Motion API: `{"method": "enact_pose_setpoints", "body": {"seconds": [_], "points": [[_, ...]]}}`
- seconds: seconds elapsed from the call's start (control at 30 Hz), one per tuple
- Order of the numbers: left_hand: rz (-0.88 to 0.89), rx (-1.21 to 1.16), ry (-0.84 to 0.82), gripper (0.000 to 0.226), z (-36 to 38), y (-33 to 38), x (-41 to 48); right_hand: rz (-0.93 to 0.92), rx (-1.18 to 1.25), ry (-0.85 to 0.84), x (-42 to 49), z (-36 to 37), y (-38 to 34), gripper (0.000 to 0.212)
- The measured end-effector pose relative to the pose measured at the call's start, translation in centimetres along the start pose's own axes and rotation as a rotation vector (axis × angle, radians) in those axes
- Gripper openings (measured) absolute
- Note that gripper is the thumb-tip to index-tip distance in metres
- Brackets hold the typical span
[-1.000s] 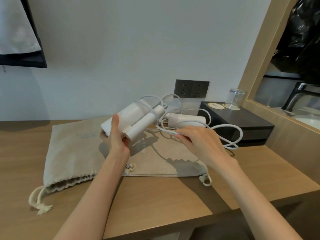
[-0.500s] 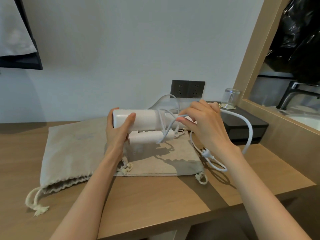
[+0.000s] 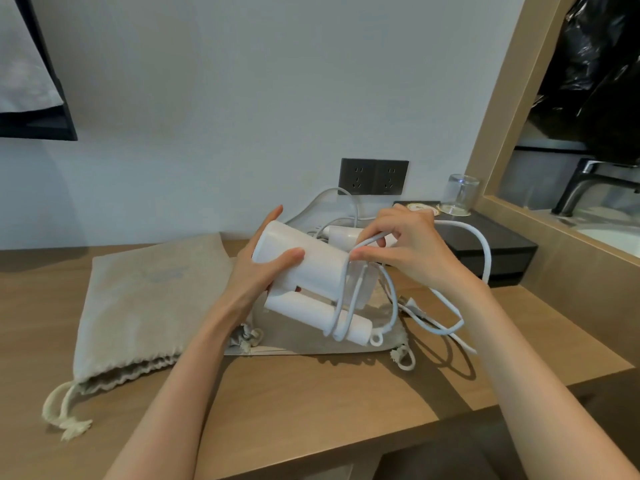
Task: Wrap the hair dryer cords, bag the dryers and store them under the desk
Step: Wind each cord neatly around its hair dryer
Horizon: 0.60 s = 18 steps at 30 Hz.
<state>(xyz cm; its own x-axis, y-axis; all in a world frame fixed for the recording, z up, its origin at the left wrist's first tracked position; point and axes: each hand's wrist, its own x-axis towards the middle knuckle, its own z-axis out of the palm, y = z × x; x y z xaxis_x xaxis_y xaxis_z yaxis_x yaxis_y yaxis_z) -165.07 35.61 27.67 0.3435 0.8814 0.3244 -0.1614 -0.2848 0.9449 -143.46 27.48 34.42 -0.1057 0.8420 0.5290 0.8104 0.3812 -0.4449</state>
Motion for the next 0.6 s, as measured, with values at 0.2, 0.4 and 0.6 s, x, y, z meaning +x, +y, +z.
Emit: {"method": "enact_pose_setpoints", "body": {"seconds": [0.2,0.4,0.6], "points": [[-0.023,-0.202,-0.108,0.071,-0.2,0.4,-0.3,0.060,0.286,-0.065,0.2,-0.9,-0.6,0.009],[-0.102,-0.413,-0.174,0.067,0.5,-0.1,-0.2,0.174,0.532,-0.065,0.5,-0.5,-0.1,0.014],[-0.200,-0.538,-0.061,0.052,1.2,-0.7,-0.2,0.229,0.669,-0.094,0.6,0.7,-0.2,0.024]]}}
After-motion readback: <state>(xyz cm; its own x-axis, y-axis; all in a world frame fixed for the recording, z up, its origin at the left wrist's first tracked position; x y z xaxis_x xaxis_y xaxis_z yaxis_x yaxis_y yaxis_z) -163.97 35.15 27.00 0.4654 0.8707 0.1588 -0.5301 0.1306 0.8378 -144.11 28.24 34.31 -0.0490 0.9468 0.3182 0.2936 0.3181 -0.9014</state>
